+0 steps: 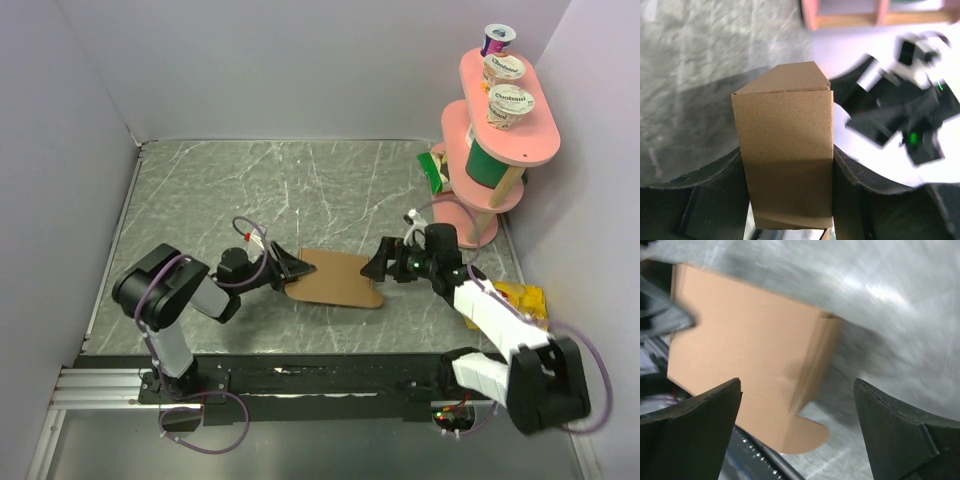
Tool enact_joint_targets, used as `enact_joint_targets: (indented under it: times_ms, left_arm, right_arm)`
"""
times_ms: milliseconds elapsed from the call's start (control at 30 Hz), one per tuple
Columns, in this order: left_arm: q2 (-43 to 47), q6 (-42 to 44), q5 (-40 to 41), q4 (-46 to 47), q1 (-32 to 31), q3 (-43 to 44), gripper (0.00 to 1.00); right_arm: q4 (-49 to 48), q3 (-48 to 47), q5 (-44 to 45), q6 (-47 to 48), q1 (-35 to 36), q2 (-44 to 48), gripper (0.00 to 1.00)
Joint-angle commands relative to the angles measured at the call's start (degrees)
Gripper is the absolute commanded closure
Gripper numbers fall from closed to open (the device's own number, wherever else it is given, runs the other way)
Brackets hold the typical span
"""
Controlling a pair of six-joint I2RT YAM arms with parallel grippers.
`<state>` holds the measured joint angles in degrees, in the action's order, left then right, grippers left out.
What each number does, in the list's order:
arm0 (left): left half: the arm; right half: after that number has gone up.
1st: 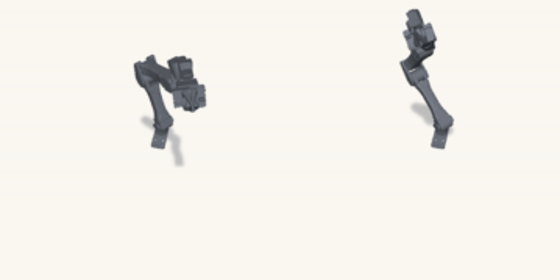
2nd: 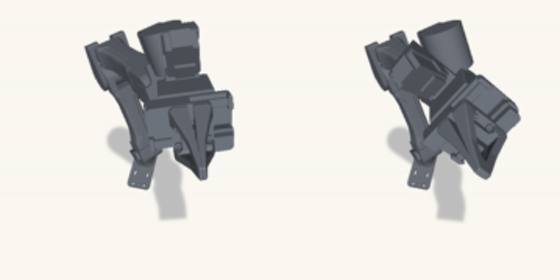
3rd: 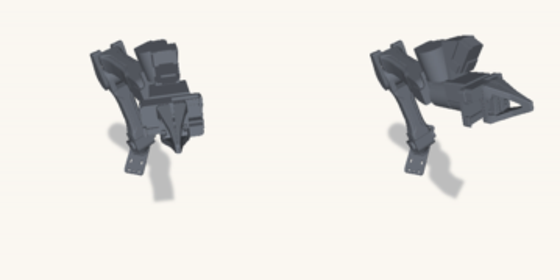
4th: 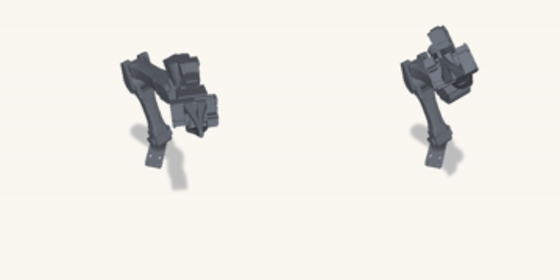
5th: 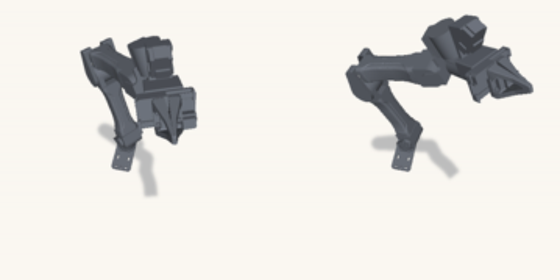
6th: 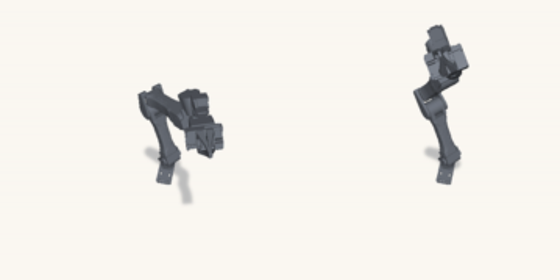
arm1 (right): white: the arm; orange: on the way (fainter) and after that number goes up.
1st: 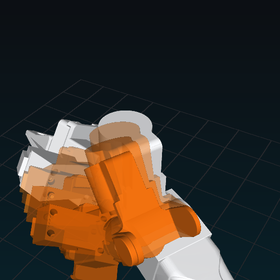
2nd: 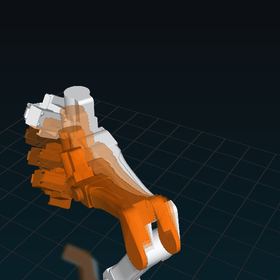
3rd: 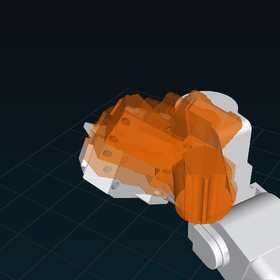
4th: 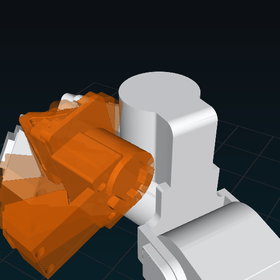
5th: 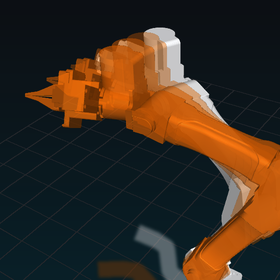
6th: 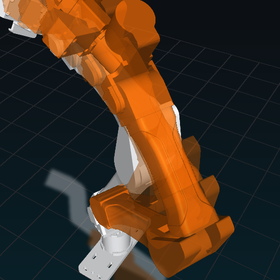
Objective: Fold the paper box
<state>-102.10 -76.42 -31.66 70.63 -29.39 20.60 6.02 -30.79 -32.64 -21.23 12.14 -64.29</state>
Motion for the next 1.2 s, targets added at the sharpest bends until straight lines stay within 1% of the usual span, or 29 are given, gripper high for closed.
enact_joint_targets:
  times_ms: [0,67,100,167,200,233,267,300,333,400,433,467,500,567,633,667,767,900,1000,1067,1133,1167]
  left_arm:
    - [7.0,-6.4,-2.5,-3.6,4.1,-0.1,0.48]
    - [10.2,-7.0,-4.7,-7.1,5.7,-0.4,0.47]
    - [12.4,-6.8,-5.5,-11.4,7.0,-0.5,0.46]
    - [14.2,-6.8,-7.1,-15.9,7.8,-0.3,0.45]
    - [15.6,-7.4,-7.6,-16.7,8.5,-0.6,0.45]
    - [16.3,-8.5,-8.0,-17.2,8.7,-1.7,0.45]
    - [16.9,-11.4,-8.3,-16.8,9.2,-2.6,0.45]
    - [18.2,-13.0,-8.9,-16.0,10.1,-3.4,0.45]
    - [18.8,-14.7,-9.6,-14.0,10.7,-4.9,0.45]
    - [20.8,-18.1,-11.0,-13.9,12.2,-5.7,0.45]
    - [21.7,-18.9,-11.0,-14.1,12.3,-6.7,0.45]
    - [22.6,-20.4,-10.8,-15.2,12.5,-7.2,0.44]
    - [24.1,-21.1,-10.5,-15.5,12.8,-7.8,0.44]
    - [25.4,-23.1,-10.8,-16.3,13.2,-9.1,0.44]
    - [26.9,-24.3,-11.1,-16.7,13.6,-10.4,0.44]
    - [27.3,-25.2,-11.2,-17.6,14.0,-10.8,0.43]
    - [28.4,-25.9,-12.6,-18.0,14.6,-11.8,0.43]
    - [31.5,-25.9,-13.2,-23.2,15.0,-12.9,0.41]
    - [33.0,-25.0,-14.8,-24.6,15.4,-13.1,0.41]
    - [34.7,-25.0,-15.4,-25.8,15.4,-13.3,0.39]
    - [35.8,-22.9,-15.8,-30.6,15.5,-12.7,0.37]
    - [36.8,-22.3,-16.3,-32.1,15.5,-12.5,0.37]
  right_arm:
    - [1.9,-5.9,20.0,13.8,16.0,11.4,0.0]
    - [-0.9,-5.7,24.1,17.0,21.2,13.3,0.0]
    - [-2.0,-5.7,24.7,19.7,23.8,14.5,0.0]
    - [-4.3,-6.1,24.9,23.4,26.3,14.9,0.0]
    - [-4.9,-7.0,25.7,27.4,30.4,14.7,0.0]
    - [-5.2,-7.4,29.0,29.6,32.6,14.3,0.0]
    - [-5.6,-8.1,30.8,31.8,35.2,13.8,0.0]
    - [-5.7,-9.2,32.4,36.0,37.6,12.0,0.0]
    - [-5.7,-9.8,37.6,37.6,42.5,11.1,0.0]
    - [-7.6,-10.9,43.9,42.2,47.3,8.2,0.0]
    - [-8.8,-11.0,46.5,44.0,52.1,7.3,0.0]
    - [-9.9,-11.1,50.9,45.7,53.9,6.5,0.0]
    - [-11.2,-11.8,52.0,48.5,55.4,4.4,0.0]
    - [-10.2,-13.5,53.0,50.2,58.3,1.8,0.0]
    - [-8.7,-15.7,53.0,52.2,60.0,-2.0,0.0]
    - [-8.2,-16.1,53.5,52.8,61.9,-4.2,0.0]
    - [-7.3,-17.8,54.4,54.7,63.9,-8.5,0.0]
    - [-4.4,-20.2,55.6,55.3,65.3,-12.1,0.0]
    - [-4.2,-20.1,55.6,56.4,65.7,-13.7,0.0]
    - [-3.7,-20.2,57.4,56.8,65.7,-15.5,0.01]
    - [-3.7,-20.2,58.7,57.2,65.7,-16.2,0.04]
    - [-2.9,-20.5,58.6,56.9,65.8,-16.6,0.12]
